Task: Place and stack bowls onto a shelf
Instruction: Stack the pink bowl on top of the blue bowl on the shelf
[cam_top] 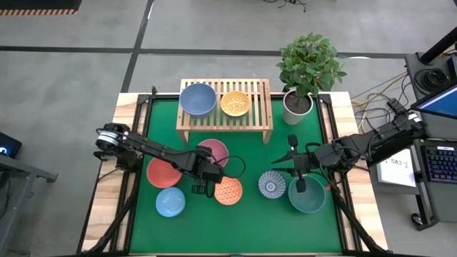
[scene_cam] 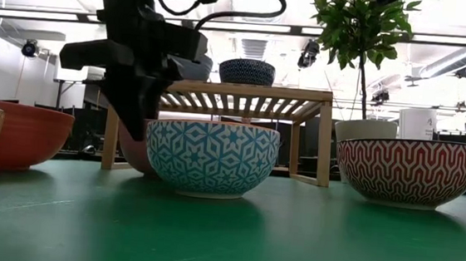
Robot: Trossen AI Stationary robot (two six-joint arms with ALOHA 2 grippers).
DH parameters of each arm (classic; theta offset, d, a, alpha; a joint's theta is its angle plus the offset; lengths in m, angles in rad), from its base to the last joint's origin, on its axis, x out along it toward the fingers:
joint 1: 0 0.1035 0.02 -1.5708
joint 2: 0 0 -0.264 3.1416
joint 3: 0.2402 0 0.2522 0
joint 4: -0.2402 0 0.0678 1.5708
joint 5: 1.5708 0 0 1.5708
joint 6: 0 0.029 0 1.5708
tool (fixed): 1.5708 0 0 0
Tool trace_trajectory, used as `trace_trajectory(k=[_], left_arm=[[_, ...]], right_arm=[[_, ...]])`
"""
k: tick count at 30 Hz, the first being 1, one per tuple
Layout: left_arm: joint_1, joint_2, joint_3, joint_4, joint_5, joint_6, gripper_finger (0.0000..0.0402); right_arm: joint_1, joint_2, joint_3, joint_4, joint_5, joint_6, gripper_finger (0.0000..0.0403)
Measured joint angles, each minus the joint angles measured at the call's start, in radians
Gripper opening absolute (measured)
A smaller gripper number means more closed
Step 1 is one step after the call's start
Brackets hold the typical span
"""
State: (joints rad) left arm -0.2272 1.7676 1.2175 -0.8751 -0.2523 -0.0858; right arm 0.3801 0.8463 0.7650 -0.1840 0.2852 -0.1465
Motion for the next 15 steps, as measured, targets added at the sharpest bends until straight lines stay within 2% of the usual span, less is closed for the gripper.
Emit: trace_trajectory(k=[5,9,15], left_arm=[[0.0,-0.012,0.002,-0.01,0.008,-0.001,0.0008],[-0.005,-0.019,0.051,-0.056,0.025,-0.011,0.0005],[-0.027,-0.02,0.206,-0.225,0.035,-0.024,0.0001]], right_arm=[[0.0,0.0,0.0,-0.02,0.0,0.031,0.0068],[0.0,0.0,-0.001,-0.03,0.0,0.057,0.0068],[0.0,0.0,-0.001,-0.048,0.0,0.069,0.0068]])
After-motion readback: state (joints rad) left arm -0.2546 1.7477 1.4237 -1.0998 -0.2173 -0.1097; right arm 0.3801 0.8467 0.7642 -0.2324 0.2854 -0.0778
